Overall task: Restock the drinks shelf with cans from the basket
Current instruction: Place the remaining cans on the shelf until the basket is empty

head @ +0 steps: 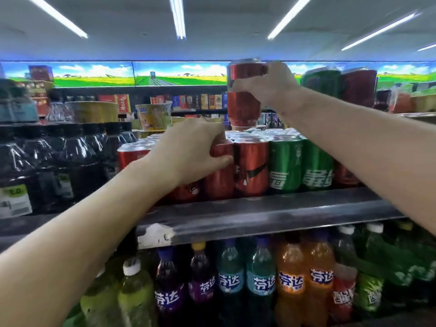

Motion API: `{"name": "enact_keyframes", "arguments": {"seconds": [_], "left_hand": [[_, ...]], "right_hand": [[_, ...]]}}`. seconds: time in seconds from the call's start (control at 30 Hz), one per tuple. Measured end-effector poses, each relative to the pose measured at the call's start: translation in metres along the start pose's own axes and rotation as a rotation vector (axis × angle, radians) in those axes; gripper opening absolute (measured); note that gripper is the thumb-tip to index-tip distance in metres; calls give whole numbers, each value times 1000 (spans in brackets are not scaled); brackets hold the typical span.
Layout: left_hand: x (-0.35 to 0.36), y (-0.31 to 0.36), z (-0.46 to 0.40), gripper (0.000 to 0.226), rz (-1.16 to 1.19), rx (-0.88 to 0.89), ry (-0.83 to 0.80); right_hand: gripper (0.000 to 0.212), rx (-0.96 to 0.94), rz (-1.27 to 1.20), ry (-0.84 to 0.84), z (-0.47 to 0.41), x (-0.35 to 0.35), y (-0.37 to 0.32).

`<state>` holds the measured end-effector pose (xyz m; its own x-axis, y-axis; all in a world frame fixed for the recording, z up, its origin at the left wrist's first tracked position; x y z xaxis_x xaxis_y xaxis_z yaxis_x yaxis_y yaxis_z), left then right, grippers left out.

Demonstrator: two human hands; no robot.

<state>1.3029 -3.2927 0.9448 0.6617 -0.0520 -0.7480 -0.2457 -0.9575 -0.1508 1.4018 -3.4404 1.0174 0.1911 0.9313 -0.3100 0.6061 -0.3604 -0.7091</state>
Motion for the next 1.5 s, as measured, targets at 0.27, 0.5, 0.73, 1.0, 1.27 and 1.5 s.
{"name": "enact_keyframes", "arguments": {"seconds": [0.27,0.5,0.73,1.0,1.27,1.5], "left_hand": [[0,-1,2,39,26,31,-30],[0,-7,1,46,90,42,-99],[-4,-39,9,79,-18,-65,-202],[-4,-51,8,83,-119,-113,-248],[-5,-57,1,88,-192,-133,-361],[-3,-56,1,88,-193,-130,-409]], "right_hand": [[46,34,106,-30,-6,12,20],[50,44,137,-58,-7,14,24],[51,33,180,-49,-10,15,30],[64,36,226,-92,-14,17,35],[104,62,256,-132,-12,20,39],[108,114,231,-160,-12,20,47]]}}
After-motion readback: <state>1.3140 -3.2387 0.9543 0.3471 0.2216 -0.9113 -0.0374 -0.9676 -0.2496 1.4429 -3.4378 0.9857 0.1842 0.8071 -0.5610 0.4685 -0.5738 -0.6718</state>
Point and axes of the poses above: each hand's wrist, its own z-axis away from the middle knuckle, its own x-axis out of the palm, y = z × x, the point moved 6 cm from there along -z, towards the middle knuckle
